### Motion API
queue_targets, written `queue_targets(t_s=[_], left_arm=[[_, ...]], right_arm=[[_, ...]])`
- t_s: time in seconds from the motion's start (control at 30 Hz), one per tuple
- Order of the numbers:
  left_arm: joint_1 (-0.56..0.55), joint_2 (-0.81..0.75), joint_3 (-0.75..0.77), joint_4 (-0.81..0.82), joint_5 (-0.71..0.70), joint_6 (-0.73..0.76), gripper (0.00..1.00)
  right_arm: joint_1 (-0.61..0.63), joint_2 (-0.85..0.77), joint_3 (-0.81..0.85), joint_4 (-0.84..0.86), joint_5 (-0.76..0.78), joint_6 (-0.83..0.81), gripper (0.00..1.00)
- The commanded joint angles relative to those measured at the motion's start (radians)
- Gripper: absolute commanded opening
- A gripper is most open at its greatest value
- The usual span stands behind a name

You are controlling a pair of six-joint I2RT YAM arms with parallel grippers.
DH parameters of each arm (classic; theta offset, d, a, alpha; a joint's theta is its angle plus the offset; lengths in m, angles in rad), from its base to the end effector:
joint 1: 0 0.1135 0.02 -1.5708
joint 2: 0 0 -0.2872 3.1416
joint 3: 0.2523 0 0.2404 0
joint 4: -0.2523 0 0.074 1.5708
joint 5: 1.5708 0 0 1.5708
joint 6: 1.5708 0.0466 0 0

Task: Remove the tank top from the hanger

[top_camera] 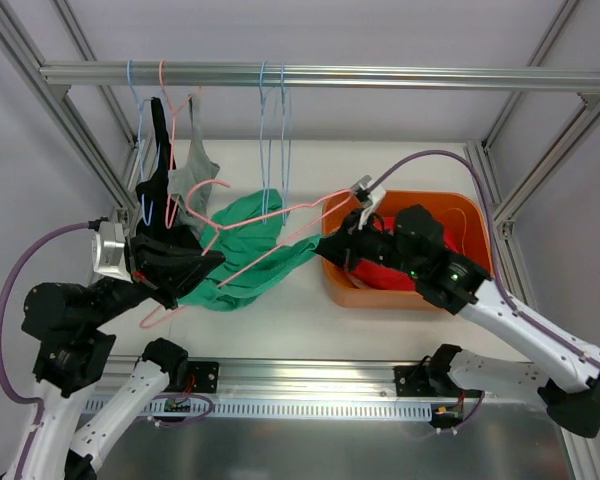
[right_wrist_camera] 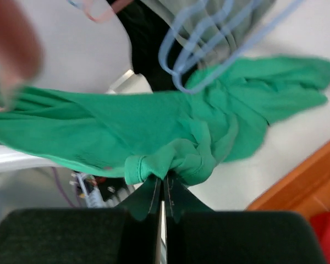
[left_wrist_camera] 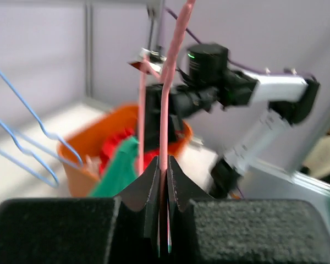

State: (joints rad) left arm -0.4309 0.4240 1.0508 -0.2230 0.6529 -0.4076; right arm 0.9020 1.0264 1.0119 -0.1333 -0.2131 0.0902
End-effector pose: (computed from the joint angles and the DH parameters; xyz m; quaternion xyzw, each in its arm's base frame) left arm 0.0006 -0.0314 0.4604 0.2737 0.5187 -0.4832 0.6501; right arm 0.1306 0.1812 0.3982 -0.3611 0.6645 0.3799 0.5327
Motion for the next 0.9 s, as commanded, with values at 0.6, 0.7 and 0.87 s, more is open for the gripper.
queue_targets(t_s=[0.6, 0.7, 0.87], left_arm=[[0.011, 0.084, -0.304, 1.151, -0.446, -0.024, 0.0], [0.011, 0.035, -0.314, 1.11, -0.537, 0.015, 0.0], [0.011, -0.083, -0.285, 0.721, -0.706, 0.108, 0.0]], right_arm=[[0.158, -0.084, -0.046, 0.106, 0.02, -0.007, 0.0], [0.178, 0.009, -0.024, 0.095, -0.014, -0.023, 0.04], [0.189, 0.049, -0.05, 0.093, 0.001, -0.02, 0.58]])
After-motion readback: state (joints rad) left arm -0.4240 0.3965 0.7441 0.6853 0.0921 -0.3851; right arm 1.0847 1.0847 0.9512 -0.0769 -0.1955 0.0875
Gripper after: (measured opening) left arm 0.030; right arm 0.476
